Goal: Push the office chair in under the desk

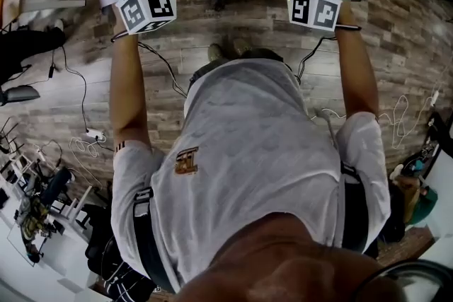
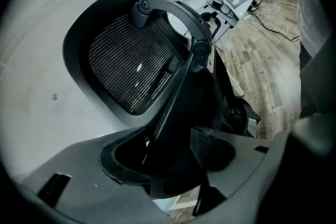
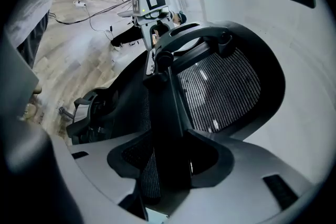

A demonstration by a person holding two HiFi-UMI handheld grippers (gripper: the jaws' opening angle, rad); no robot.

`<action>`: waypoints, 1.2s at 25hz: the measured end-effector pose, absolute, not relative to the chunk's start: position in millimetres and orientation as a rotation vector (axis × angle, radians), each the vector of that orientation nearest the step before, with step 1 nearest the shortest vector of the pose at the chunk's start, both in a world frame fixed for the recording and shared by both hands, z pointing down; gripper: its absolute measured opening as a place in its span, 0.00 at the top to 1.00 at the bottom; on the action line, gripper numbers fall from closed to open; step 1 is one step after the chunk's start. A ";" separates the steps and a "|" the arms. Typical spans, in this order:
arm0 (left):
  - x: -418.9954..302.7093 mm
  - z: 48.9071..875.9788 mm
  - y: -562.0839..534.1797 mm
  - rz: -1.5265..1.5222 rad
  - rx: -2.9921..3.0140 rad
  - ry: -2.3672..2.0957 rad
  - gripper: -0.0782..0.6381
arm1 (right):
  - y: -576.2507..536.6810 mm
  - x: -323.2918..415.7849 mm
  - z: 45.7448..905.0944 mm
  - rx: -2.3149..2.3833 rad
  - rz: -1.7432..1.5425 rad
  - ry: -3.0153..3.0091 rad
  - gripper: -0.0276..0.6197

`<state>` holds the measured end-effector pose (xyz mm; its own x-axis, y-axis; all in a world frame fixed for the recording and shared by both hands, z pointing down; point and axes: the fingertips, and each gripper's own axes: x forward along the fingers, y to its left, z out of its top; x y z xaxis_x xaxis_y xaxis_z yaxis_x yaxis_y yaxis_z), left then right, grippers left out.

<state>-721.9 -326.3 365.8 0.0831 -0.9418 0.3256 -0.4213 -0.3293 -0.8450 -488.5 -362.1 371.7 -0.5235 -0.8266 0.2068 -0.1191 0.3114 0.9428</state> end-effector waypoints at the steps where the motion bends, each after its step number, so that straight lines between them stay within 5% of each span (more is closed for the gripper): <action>1: -725.1 366.6 -330.3 -1.210 -1.811 1.343 0.51 | -365.0 -491.8 372.5 0.845 -1.250 -1.861 0.64; 30: -765.3 368.6 -366.6 -1.151 -1.902 1.299 0.51 | -387.0 -538.6 374.8 0.872 -1.152 -1.877 0.63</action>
<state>-765.3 -366.6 368.6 0.1624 -0.9270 0.3379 -0.4476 -0.3745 -0.8121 -538.6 -387.0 374.8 -0.4830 -0.8402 0.2463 -0.1607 0.3616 0.9184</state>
